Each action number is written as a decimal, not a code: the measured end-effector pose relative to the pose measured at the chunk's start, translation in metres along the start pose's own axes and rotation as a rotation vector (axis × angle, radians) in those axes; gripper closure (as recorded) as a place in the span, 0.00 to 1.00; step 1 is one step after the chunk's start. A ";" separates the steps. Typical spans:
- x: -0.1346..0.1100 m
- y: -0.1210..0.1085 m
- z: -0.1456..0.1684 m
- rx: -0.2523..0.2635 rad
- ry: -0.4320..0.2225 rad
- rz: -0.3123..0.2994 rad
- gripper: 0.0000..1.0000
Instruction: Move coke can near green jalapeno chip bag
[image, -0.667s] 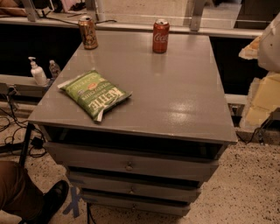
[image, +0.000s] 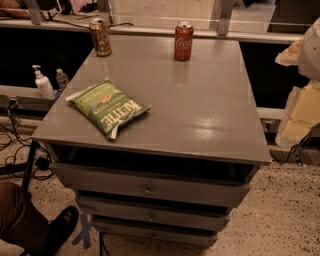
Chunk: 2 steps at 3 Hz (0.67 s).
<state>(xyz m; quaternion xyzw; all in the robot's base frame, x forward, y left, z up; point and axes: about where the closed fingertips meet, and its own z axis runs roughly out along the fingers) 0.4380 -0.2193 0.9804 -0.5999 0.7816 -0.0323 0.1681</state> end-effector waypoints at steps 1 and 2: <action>0.002 -0.018 0.013 0.010 -0.091 0.043 0.00; -0.013 -0.058 0.037 0.028 -0.222 0.094 0.00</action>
Offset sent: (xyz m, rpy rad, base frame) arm 0.1317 0.0058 -0.0259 0.3989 -0.1318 -0.0685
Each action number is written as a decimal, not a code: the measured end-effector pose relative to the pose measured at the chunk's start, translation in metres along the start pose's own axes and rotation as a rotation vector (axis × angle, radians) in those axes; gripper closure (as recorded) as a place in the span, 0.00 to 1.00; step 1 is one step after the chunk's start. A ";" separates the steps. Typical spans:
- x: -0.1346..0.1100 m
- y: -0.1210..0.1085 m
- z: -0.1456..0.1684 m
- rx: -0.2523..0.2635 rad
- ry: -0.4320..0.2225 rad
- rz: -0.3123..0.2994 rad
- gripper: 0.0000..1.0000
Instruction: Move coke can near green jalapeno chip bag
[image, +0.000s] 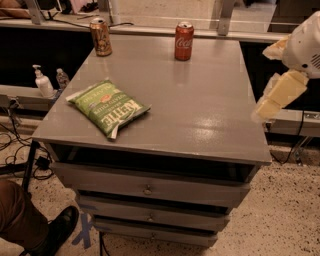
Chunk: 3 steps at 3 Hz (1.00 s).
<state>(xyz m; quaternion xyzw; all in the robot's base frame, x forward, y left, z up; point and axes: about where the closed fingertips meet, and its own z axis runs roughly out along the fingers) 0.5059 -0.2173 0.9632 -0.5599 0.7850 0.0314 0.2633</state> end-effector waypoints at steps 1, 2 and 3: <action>-0.013 -0.044 0.027 0.031 -0.106 0.062 0.00; -0.028 -0.083 0.051 0.058 -0.199 0.132 0.00; -0.051 -0.120 0.078 0.115 -0.294 0.180 0.00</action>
Offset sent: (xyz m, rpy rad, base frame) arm 0.1625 0.0137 -0.0135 0.3542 -0.1270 -0.1660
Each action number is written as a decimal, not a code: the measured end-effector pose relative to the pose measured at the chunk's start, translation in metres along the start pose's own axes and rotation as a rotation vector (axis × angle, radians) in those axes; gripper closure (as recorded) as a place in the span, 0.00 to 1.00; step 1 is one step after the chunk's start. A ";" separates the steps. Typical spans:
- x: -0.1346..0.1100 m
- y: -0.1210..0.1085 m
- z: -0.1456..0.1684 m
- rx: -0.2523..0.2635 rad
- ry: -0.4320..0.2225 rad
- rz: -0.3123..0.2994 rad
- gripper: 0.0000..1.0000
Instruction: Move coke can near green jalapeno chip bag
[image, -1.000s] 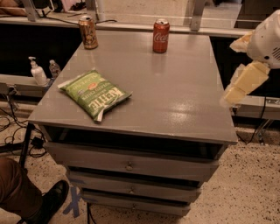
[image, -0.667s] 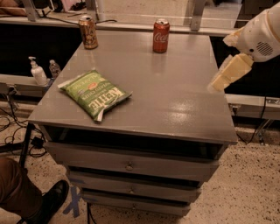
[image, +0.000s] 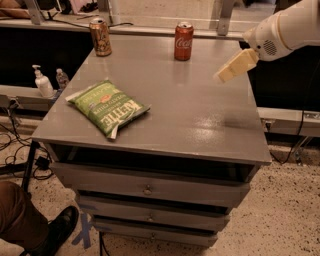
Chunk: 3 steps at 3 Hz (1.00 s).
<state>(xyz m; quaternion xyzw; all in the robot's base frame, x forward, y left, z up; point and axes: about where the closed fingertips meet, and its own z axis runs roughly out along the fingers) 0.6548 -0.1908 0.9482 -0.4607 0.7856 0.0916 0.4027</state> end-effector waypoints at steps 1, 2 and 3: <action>0.000 0.000 0.000 0.000 0.000 0.000 0.00; -0.006 -0.004 0.014 0.003 -0.053 0.037 0.00; -0.021 -0.019 0.045 0.015 -0.175 0.114 0.00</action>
Offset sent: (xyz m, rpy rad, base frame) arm 0.0325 0.0161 -0.0071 0.1636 -0.0398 -0.0469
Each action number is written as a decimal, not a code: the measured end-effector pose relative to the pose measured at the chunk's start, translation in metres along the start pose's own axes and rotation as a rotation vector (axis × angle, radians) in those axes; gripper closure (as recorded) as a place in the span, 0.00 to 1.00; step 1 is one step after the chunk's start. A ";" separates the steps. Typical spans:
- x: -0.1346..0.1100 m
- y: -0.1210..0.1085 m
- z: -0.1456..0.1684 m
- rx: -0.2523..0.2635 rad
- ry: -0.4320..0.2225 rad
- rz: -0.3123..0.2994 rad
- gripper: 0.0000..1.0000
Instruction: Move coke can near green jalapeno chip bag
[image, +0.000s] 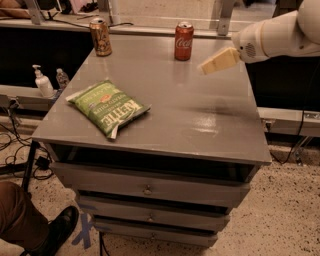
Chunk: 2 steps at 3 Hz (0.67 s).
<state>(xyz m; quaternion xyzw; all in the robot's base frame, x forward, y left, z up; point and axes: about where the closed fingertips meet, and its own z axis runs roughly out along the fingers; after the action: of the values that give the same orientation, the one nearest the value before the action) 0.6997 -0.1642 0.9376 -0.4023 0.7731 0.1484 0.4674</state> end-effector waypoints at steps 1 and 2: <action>-0.014 -0.021 0.042 0.017 -0.146 0.090 0.00; -0.024 -0.046 0.083 0.042 -0.246 0.143 0.00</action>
Offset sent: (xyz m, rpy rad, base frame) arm 0.1398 0.0396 -0.0222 0.3739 -0.1432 -0.1186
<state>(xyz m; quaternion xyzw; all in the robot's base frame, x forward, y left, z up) 0.7906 -0.1315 0.9214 -0.3150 0.7395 0.2135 0.5553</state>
